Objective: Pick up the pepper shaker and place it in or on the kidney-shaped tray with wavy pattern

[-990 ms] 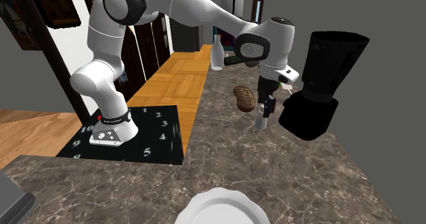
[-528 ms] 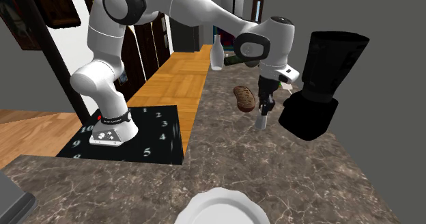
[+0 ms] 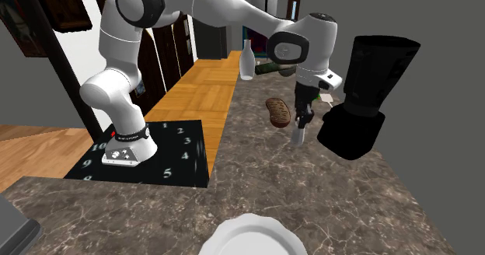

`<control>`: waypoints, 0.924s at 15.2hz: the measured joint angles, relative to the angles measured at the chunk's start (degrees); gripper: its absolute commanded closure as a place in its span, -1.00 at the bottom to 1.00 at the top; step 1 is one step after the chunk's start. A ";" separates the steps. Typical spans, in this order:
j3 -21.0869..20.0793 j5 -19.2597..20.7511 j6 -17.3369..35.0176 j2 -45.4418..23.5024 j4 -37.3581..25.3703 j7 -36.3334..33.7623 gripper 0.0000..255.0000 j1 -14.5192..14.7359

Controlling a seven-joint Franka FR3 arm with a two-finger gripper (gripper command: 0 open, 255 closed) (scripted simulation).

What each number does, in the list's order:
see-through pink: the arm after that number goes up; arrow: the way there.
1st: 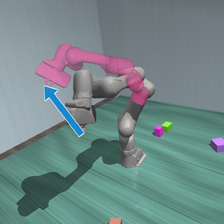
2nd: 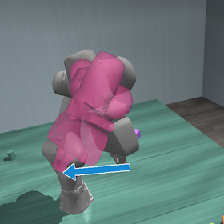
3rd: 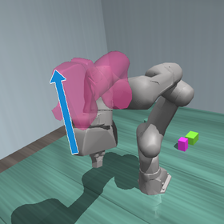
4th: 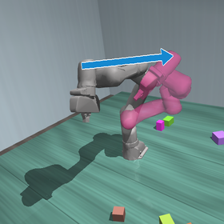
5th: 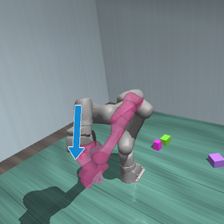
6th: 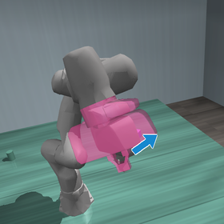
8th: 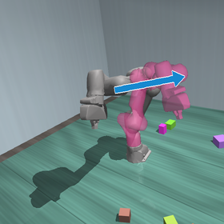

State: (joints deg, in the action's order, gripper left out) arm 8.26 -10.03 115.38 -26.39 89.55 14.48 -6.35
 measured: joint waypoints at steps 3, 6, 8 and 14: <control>0.06 0.24 -1.94 0.82 -1.14 -0.42 1.00 0.12; 0.12 0.40 -3.84 1.18 -2.70 -0.66 1.00 0.08; 0.20 0.55 -5.22 1.78 -3.49 -0.80 1.00 0.05; 0.30 0.83 -9.42 2.58 -6.95 -1.35 1.00 -0.01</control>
State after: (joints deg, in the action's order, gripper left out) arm 8.56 -9.20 105.95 -23.81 82.59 13.14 -6.36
